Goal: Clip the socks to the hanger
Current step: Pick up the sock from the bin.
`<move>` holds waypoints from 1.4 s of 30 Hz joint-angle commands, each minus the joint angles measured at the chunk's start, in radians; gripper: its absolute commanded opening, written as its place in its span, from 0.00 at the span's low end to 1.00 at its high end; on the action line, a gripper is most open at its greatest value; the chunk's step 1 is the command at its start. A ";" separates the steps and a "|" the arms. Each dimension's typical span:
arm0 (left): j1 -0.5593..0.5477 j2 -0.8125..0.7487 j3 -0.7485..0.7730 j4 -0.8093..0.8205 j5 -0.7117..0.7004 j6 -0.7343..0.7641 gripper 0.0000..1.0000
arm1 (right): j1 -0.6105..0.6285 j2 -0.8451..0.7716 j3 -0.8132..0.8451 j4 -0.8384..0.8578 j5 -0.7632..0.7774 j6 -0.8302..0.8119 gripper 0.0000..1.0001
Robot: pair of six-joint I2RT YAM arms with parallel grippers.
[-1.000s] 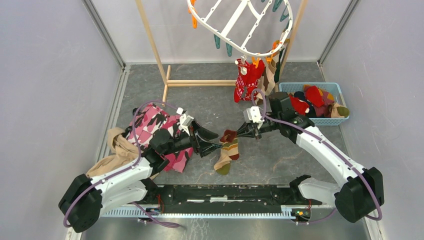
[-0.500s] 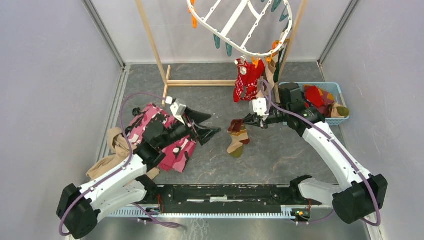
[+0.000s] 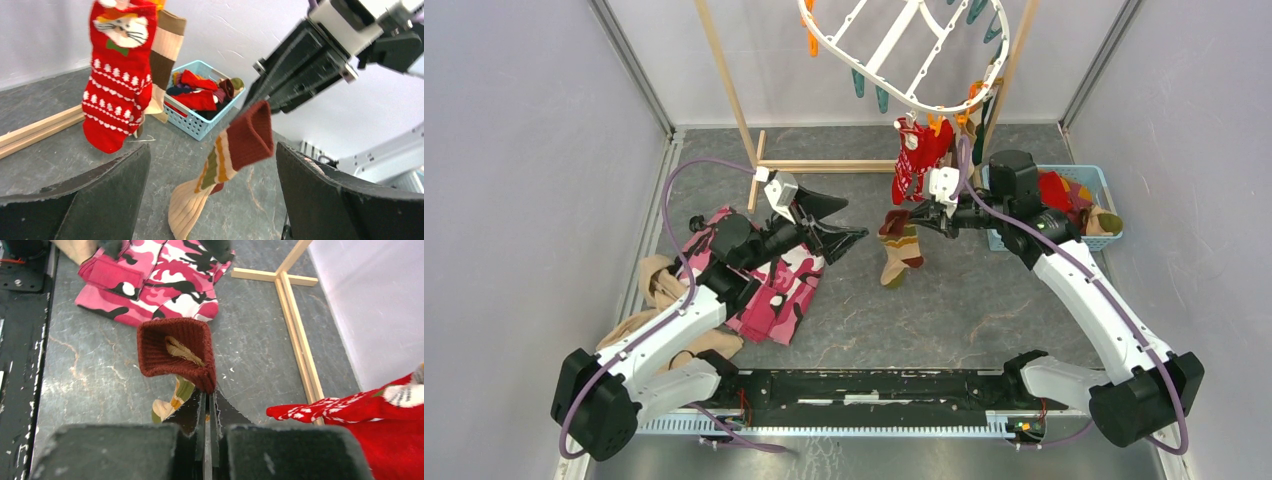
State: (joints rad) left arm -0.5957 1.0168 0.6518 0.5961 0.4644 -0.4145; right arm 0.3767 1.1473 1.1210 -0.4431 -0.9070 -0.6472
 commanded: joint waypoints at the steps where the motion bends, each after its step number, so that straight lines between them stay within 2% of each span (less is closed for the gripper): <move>1: 0.002 -0.038 0.008 0.016 0.107 0.198 1.00 | -0.003 -0.036 -0.003 0.136 0.056 0.131 0.00; 6: 0.001 -0.077 -0.071 0.066 0.139 0.337 1.00 | -0.004 -0.082 -0.065 0.209 0.042 0.187 0.00; 9: -0.002 -0.036 -0.095 0.157 0.161 0.333 1.00 | -0.006 -0.103 -0.085 0.220 0.030 0.191 0.00; 14: -0.056 0.089 -0.048 0.246 0.158 0.336 0.99 | -0.009 -0.099 -0.082 0.243 -0.003 0.206 0.00; 18: -0.095 0.164 0.013 0.244 0.131 0.381 0.99 | -0.009 -0.067 -0.059 0.215 -0.020 0.185 0.00; 27: -0.123 0.257 0.106 0.191 0.126 0.370 0.89 | -0.009 -0.039 -0.043 0.152 -0.040 0.122 0.00; 32: -0.125 0.287 0.152 0.103 0.150 0.377 0.76 | -0.007 -0.038 -0.030 0.135 -0.044 0.112 0.00; 35: -0.125 0.287 0.155 0.085 0.151 0.384 0.64 | -0.008 -0.038 -0.031 0.135 -0.056 0.112 0.00; 38: -0.125 0.292 0.168 0.066 0.152 0.383 0.43 | -0.009 -0.034 -0.028 0.135 -0.064 0.113 0.00; 42: -0.124 0.299 0.181 0.058 0.152 0.352 0.23 | -0.009 -0.034 -0.028 0.129 -0.060 0.107 0.00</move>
State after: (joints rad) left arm -0.7158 1.3075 0.7864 0.6594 0.6064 -0.0792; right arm 0.3710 1.1141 1.0454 -0.3168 -0.9451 -0.5259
